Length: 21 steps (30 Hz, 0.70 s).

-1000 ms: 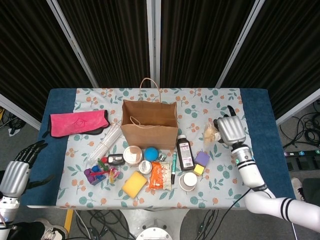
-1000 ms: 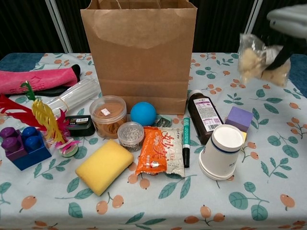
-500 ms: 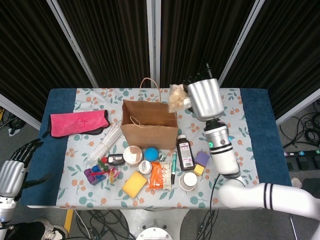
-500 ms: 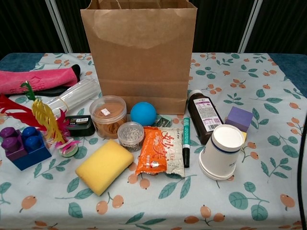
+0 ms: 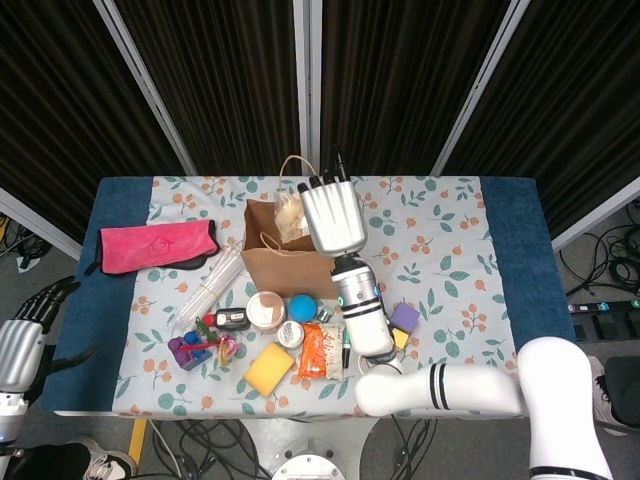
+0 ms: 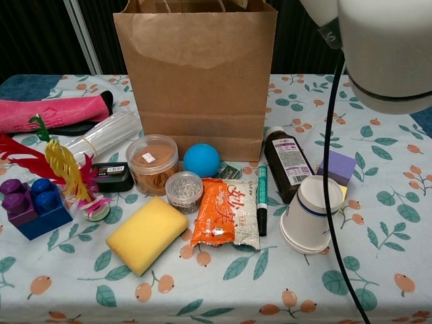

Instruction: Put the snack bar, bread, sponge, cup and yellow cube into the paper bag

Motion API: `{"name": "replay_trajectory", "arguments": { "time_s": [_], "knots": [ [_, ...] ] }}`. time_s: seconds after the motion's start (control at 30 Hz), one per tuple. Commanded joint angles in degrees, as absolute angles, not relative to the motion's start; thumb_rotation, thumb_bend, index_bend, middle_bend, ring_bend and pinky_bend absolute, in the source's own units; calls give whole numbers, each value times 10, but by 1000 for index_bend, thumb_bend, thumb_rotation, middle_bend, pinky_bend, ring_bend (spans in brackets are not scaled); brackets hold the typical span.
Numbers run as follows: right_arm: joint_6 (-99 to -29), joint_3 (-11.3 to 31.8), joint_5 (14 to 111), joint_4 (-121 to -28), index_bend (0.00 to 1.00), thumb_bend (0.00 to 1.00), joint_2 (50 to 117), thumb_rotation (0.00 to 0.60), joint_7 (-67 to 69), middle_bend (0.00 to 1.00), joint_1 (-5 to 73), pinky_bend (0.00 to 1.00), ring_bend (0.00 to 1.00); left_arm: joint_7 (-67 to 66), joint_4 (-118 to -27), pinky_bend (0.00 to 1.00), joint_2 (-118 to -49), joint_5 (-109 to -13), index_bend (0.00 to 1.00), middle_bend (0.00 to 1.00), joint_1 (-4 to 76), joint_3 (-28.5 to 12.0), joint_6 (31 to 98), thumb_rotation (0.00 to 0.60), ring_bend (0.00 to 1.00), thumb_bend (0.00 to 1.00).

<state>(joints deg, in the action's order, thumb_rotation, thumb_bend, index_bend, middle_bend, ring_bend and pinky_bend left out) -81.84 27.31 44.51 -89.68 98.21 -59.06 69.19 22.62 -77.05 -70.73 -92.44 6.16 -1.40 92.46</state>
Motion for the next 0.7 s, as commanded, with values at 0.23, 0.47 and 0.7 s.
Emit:
{"name": "replay_trajectory", "arguments": {
  "time_s": [0.23, 0.47, 0.7],
  "knots": [
    [-815, 272, 421, -912, 267, 77, 978, 600, -615, 307, 689, 0, 100, 226, -771, 222, -708, -925, 201, 230, 62, -14, 925, 600, 177, 157],
    [-815, 268, 422, -924, 231, 67, 972, 600, -615, 282, 685, 0, 77, 226, -773, 222, -706, -925, 201, 230, 61, -15, 926, 600, 177, 157],
    [-835, 273, 443, -958, 231, 73, 950, 600, -610, 282, 676, 0, 81, 225, -776, 222, -705, -926, 201, 230, 62, -16, 927, 600, 176, 157]
  ]
}}
